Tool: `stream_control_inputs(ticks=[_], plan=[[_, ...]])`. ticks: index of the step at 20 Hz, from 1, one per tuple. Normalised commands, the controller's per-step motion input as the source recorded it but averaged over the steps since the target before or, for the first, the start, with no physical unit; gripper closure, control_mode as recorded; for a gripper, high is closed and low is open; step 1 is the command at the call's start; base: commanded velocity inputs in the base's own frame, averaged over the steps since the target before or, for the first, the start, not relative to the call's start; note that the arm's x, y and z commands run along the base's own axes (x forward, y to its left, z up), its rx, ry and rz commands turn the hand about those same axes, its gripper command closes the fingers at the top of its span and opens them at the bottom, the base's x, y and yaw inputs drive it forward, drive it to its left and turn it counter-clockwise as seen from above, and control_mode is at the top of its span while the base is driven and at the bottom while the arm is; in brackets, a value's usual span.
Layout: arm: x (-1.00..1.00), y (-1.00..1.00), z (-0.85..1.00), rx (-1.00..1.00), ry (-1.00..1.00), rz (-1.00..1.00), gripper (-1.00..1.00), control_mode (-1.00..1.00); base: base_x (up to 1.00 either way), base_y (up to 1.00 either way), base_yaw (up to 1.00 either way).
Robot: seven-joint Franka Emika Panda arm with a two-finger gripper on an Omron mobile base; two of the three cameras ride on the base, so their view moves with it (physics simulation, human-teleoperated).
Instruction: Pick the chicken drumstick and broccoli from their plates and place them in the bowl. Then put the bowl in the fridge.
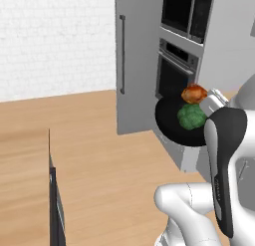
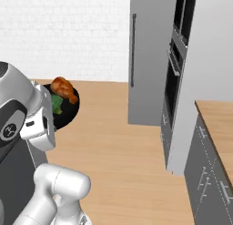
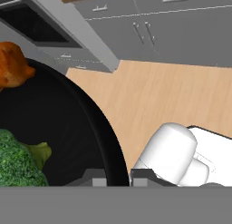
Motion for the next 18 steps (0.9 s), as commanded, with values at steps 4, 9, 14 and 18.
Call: stream_control_inputs(ticks=[4,9,14,18], plan=[[0.0,0.0,0.0,0.0,0.0,0.0,1.0,1.0,1.0,-0.01,0.18],[0.0,0.0,0.0,0.0,0.0,0.0,1.0,1.0,1.0,-0.05,0.14],[0.0,0.0,0.0,0.0,0.0,0.0,1.0,1.0,1.0,-0.09,0.1],[0.0,0.0,0.0,0.0,0.0,0.0,1.0,1.0,1.0,-0.04,0.09]])
